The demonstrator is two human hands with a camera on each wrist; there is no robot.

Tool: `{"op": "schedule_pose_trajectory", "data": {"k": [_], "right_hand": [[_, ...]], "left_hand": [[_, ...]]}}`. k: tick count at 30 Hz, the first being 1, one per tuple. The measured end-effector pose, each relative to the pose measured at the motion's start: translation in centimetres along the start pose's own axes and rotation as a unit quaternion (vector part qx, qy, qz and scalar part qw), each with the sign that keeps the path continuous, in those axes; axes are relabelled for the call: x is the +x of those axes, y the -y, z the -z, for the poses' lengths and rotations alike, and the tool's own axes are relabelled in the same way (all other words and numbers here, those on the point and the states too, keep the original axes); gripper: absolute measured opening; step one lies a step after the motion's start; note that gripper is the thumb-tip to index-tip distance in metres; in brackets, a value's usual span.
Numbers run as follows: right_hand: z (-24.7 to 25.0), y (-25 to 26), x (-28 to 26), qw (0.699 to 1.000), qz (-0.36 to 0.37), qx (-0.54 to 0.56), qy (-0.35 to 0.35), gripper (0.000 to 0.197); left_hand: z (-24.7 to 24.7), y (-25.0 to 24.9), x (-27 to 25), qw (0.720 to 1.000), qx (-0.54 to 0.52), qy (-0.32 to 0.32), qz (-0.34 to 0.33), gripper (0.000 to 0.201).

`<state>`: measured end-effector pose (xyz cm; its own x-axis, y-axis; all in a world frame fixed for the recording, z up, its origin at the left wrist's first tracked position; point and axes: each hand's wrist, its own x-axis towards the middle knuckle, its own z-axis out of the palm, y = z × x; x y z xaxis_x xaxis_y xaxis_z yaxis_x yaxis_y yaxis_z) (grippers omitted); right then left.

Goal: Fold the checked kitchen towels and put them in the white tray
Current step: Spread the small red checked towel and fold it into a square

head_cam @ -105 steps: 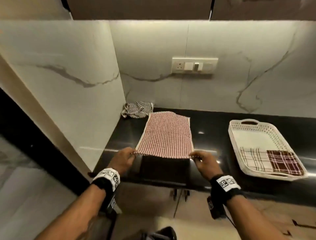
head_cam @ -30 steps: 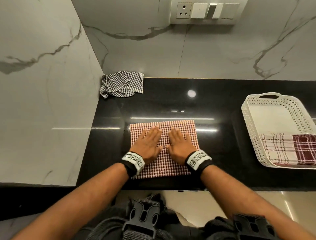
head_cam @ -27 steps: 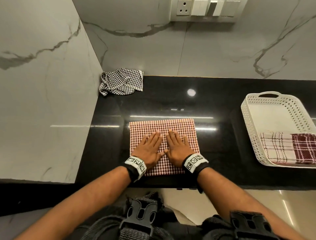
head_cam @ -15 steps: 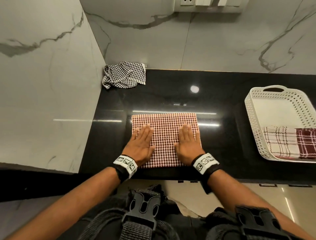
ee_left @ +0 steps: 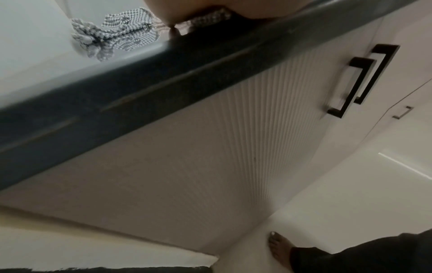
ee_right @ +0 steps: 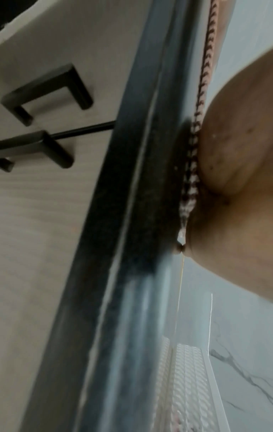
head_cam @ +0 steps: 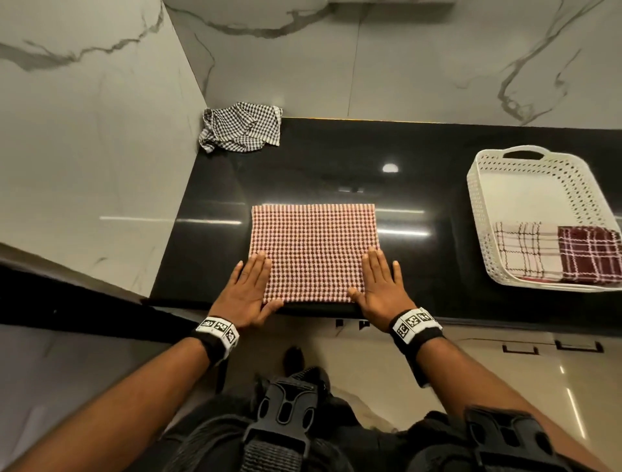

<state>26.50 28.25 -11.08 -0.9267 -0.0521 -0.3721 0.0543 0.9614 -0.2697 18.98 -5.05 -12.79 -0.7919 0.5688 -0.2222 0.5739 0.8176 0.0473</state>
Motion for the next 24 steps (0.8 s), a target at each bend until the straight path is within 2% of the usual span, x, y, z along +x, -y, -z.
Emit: {"op": "schedule_pose_trajectory", "data": {"k": [4,6,9,11,14,16,18,19,20,24], "right_hand": [[-1.2,-1.1,-2.4,0.998,0.044,-0.047,0.023,0.118],[-1.9,-1.4,-3.5,0.996,0.042,-0.075,-0.003,0.117],[-2.8,-1.4,-5.4,0.996,0.036,-0.069,-0.051,0.1],[-3.2,-1.6,-6.5,0.996,0.047,-0.039,-0.068,0.087],[-2.6,-2.3,-7.7,0.991,0.069,0.066,-0.099,0.066],[-1.5,-2.3,-8.1,0.977,0.046,0.176,-0.11,0.048],[0.0,-1.9,-7.9,0.949,0.009,0.276,-0.153,0.027],[0.9,-1.4,-7.2,0.935,-0.017,0.311,-0.169,0.017],[1.8,-0.8,-6.3,0.926,-0.045,0.33,-0.178,0.015],[3.0,1.1,-1.8,0.914,-0.166,0.324,-0.182,0.021]], "left_hand": [[-0.8,-1.0,-1.5,1.0,0.015,-0.01,-0.011,0.107],[-0.8,-1.8,-2.4,1.0,0.021,-0.017,0.003,0.098],[-0.9,-2.3,-3.5,0.999,-0.002,-0.04,-0.001,0.072],[-1.0,-1.9,-4.2,0.997,-0.039,-0.062,-0.018,0.064],[0.5,-0.8,-5.5,0.98,-0.188,-0.064,-0.021,0.058],[2.9,-0.5,-6.2,0.954,-0.291,-0.063,0.023,0.032],[4.8,-0.3,-5.5,0.936,-0.328,-0.103,0.081,0.007],[5.2,-0.2,-4.7,0.929,-0.331,-0.121,0.111,0.008],[5.4,0.0,-3.7,0.925,-0.33,-0.129,0.137,0.016],[5.4,0.6,0.8,0.929,-0.29,-0.091,0.209,0.032]]}}
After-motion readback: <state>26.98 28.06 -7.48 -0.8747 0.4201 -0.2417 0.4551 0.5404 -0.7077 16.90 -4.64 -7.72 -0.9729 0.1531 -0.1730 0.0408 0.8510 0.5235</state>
